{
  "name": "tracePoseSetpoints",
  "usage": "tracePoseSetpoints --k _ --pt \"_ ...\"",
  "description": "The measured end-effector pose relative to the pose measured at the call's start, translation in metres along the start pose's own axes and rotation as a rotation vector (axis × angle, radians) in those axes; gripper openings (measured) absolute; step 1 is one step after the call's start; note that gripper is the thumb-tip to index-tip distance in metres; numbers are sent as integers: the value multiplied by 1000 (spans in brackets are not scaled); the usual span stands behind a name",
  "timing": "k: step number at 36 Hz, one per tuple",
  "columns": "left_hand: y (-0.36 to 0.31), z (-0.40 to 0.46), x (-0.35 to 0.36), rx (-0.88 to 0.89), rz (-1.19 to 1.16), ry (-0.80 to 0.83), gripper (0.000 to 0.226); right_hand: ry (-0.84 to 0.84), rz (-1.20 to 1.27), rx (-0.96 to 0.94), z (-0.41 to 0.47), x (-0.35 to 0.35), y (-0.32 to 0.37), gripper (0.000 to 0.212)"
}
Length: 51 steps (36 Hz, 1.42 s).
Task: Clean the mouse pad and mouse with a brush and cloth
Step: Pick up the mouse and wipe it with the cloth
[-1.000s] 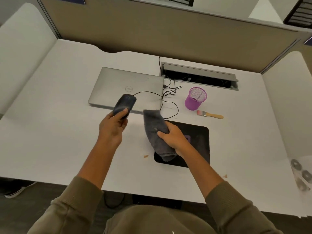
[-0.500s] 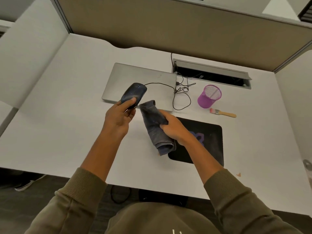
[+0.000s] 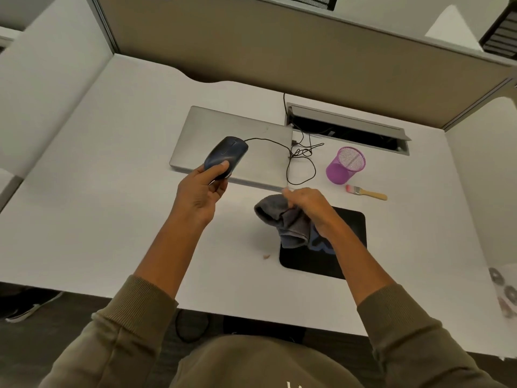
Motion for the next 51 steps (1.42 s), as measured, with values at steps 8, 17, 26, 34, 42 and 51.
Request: tracePoseSetpoints --k 8,17,26,34,42,51 --pt "3 -2 3 -9 -18 6 48 -166 -532 -313 -1 22 26 82" --pt "8 -6 9 -21 -16 13 44 133 -1042 -633 -3 81 -4 36" --pt "13 -11 14 -39 9 12 48 324 -1009 -495 -21 79 -28 43" --pt "16 -14 18 -40 50 21 50 394 -1052 -419 -36 81 -30 47" --pt "16 -12 14 -36 52 23 50 362 -1083 -404 -63 83 -45 49" --pt "21 -10 13 -26 81 24 57 284 -1080 -444 -95 83 -83 55"
Point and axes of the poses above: each hand's wrist, its own z-axis towards the middle knuckle, its own x-axis out of the palm, y = z × x, the point moved 1 cm from there along z, towards the middle knuckle, and after that the axes turned 1 degree about x, right-handed, at the moved point
